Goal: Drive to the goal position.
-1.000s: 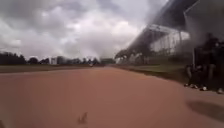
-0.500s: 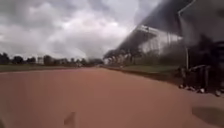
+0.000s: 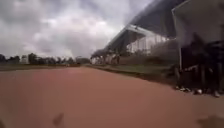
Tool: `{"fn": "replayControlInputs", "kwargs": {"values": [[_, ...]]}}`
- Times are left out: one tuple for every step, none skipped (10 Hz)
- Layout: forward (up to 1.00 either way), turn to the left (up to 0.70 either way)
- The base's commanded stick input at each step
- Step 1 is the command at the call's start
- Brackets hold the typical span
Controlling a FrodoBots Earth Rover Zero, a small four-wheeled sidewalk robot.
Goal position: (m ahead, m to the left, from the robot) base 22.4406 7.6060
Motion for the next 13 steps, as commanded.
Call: {"fn": "replayControlInputs", "kwargs": {"values": [[0.85,0.01],[0.85,0.01],[0.85,0.01],[0.85,0.01],[0.85,0.01],[0.85,0.01],[0.85,0.01],[0.85,0.01],[0.85,0.01],[0.85,0.01],[0.85,0.01],[0.85,0.01],[0.85,0.01]]}}
